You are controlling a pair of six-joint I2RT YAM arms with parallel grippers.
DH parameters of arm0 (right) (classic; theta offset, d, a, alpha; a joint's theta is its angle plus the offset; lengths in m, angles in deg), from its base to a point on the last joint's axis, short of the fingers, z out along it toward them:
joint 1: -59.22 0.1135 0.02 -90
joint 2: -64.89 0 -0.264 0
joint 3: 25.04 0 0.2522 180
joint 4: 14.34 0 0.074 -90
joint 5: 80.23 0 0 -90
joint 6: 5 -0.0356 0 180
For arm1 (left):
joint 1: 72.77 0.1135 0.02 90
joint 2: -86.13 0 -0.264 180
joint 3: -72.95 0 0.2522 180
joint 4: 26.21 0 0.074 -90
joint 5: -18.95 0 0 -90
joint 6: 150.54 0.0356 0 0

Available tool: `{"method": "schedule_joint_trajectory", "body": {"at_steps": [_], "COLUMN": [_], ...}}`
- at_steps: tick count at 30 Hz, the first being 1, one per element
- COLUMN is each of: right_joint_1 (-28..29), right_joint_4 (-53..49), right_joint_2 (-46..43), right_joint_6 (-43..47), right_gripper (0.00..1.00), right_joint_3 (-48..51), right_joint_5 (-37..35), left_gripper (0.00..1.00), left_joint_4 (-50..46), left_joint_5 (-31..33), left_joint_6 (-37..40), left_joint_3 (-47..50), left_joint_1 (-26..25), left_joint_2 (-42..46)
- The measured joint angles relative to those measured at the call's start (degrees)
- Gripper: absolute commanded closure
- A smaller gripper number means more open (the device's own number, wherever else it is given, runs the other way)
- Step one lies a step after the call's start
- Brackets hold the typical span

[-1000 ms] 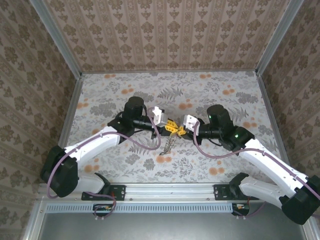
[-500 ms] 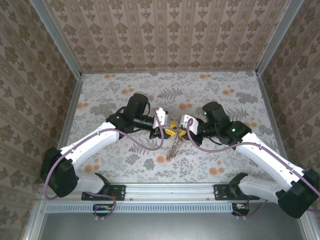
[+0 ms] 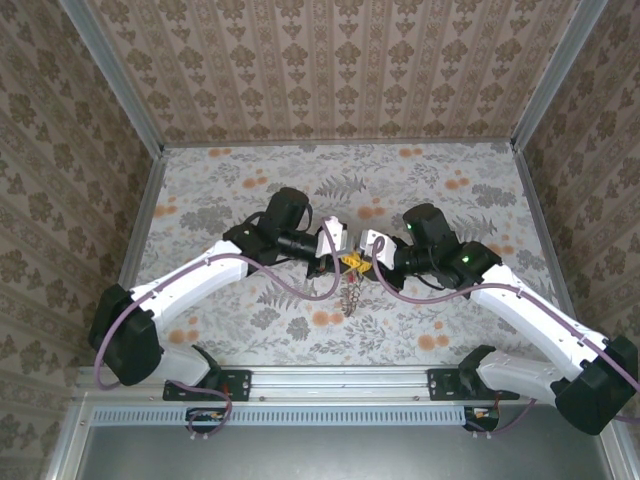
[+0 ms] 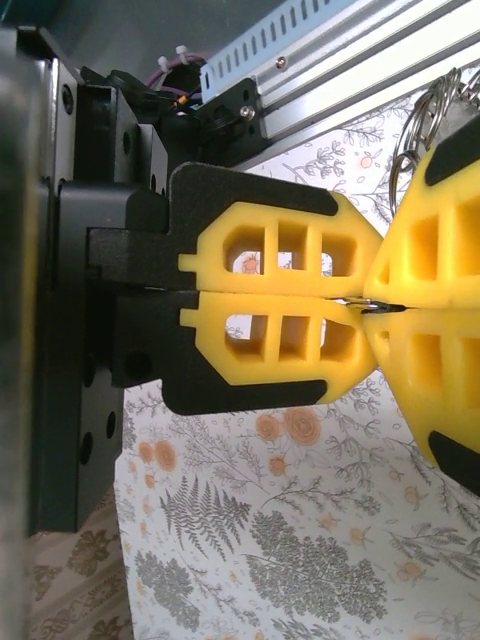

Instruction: Put the keys on the keyring

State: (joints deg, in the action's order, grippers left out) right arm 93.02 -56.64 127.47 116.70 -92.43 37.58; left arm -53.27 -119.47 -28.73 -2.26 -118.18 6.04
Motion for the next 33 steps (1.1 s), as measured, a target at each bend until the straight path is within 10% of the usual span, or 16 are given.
{"method": "schedule_joint_trajectory", "body": {"at_steps": [9, 33], "right_joint_1": [-1.90, -3.17], "right_joint_4": [5.35, 11.72], "right_joint_2": [-6.21, -5.68], "right_joint_6": [-1.60, -6.47], "right_gripper": [0.77, 0.79], "right_joint_3": [4.15, 5.49], "right_joint_5": [1.40, 5.64], "left_gripper": [1.00, 1.00], "left_joint_4": [8.26, 29.40], "left_joint_5": [-4.74, -12.76], "left_joint_6": [-3.89, -15.34], "left_joint_3": [4.66, 10.95], "left_joint_1": [2.21, 4.33], "left_joint_2": [1.18, 1.86]}}
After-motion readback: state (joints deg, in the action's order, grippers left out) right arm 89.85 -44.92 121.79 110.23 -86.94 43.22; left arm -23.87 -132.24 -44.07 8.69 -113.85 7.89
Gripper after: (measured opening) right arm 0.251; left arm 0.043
